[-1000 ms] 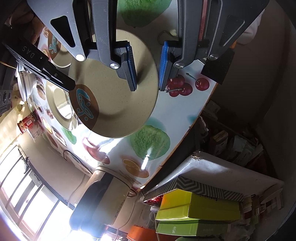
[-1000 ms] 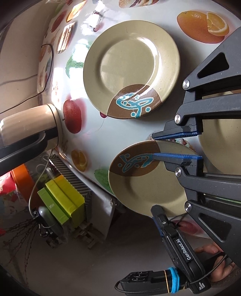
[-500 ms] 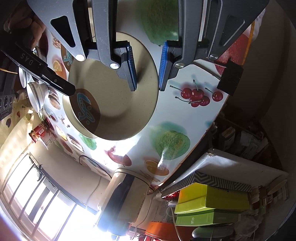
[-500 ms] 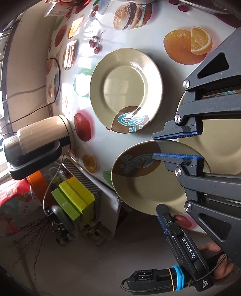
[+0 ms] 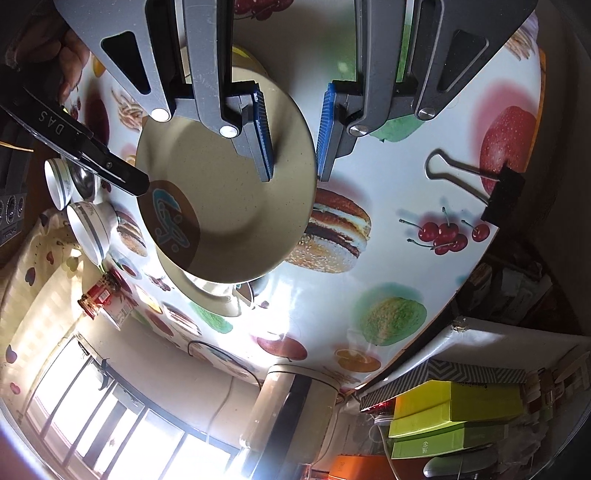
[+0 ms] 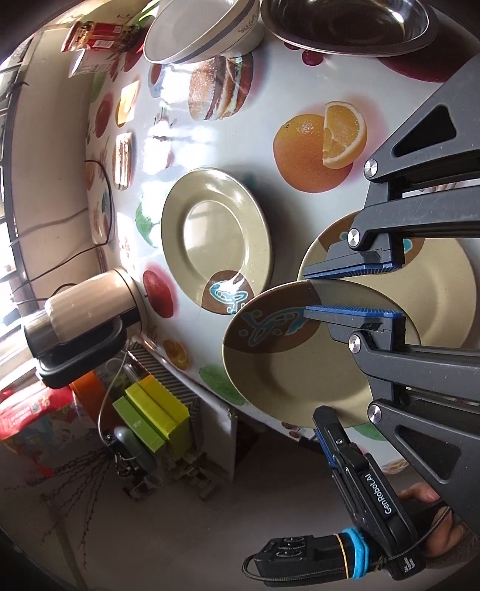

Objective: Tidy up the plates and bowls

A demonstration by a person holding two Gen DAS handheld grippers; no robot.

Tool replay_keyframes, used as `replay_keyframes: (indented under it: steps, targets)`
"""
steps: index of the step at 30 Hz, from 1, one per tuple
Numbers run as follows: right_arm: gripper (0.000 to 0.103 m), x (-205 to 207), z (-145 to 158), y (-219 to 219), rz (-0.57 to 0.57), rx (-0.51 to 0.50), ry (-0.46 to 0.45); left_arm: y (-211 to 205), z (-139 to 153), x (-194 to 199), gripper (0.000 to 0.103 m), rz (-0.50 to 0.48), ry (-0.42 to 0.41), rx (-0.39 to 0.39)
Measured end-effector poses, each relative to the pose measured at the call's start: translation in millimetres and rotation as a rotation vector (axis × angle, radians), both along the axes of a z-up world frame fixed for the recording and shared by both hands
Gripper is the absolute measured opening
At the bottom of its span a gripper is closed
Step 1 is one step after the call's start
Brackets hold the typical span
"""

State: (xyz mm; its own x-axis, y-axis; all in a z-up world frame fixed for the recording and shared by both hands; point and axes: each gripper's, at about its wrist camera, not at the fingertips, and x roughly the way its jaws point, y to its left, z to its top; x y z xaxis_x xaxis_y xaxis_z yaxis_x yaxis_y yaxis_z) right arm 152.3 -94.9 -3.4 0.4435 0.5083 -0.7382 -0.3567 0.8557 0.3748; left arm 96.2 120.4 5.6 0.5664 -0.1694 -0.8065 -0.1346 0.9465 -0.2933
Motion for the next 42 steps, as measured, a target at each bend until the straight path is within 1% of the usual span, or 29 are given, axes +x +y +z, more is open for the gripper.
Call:
replay_keyframes:
  steps: [6,8,21,32,36,42]
  targets:
    - [0.015,-11.1,-6.1,-18.4,-0.032,-0.009,0.015,-14.6,-8.2,-3.8,0.025,-0.027,0.027,-0.012]
    - [0.015,-13.3,-7.8,-22.0,-0.04,-0.01,0.02,-18.6,-9.1,-5.0,0.025,-0.035,0.029,-0.006]
    - [0.015,-23.4,-17.6,-34.7,-0.063,-0.027,0.047,-29.7,-18.2,-10.1,0.025,-0.063,0.06,0.006]
    - [0.015,-25.4,-23.5,-35.2,-0.069,-0.039,0.056,-34.2,-18.5,-9.8,0.025,-0.069,0.072,0.038]
    - [0.015,-25.4,-24.8,-36.5,-0.071,-0.037,0.059,-37.0,-17.9,-8.6,0.025,-0.071,0.077,0.061]
    - [0.017,-27.2,-27.2,-37.1,-0.072,-0.033,0.06,-39.1,-18.0,-7.7,0.025,-0.072,0.083,0.074]
